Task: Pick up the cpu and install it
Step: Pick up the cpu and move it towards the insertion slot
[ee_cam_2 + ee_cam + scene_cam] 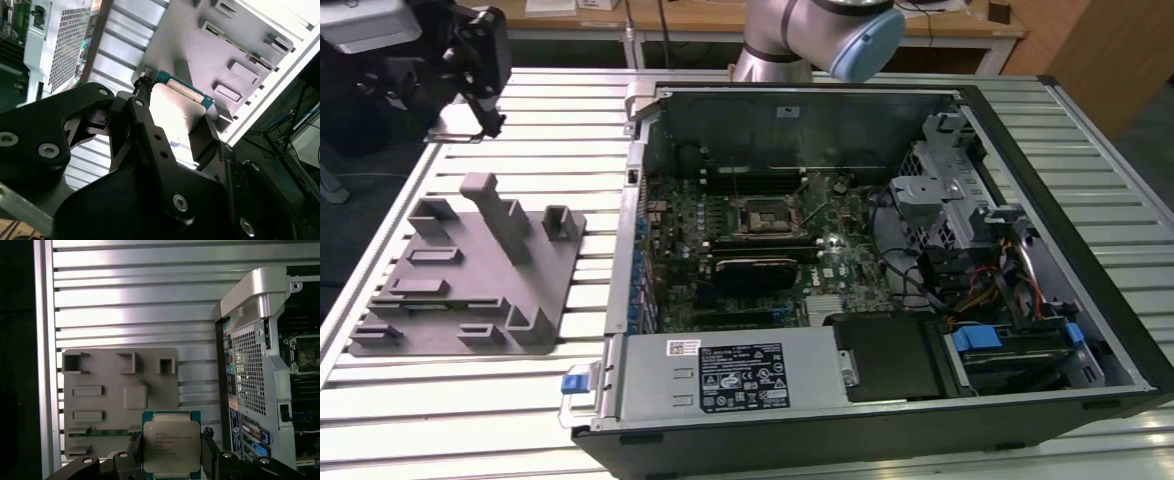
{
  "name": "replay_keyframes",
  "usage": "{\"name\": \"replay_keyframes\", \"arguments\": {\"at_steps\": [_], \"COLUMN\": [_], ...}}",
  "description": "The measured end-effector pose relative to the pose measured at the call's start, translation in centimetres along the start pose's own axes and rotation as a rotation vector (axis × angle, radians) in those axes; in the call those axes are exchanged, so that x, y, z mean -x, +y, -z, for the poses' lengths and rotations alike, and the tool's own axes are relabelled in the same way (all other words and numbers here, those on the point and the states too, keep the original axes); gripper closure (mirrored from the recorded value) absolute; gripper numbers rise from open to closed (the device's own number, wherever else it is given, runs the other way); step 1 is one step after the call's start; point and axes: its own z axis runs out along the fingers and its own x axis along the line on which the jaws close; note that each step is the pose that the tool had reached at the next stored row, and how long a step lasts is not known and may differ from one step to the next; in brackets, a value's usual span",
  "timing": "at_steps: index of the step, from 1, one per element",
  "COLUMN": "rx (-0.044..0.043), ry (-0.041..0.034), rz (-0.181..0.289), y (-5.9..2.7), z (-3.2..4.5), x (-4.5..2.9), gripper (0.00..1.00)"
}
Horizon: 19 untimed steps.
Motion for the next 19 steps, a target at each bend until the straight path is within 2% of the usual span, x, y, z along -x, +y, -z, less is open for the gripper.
{"name": "replay_keyframes", "arguments": {"at_steps": [19], "rx": [0.0], "ry": [0.0001], "rz": [0.0], "y": [0.59], "z": [-0.21], "x": [6.96], "gripper": [0.45]}}
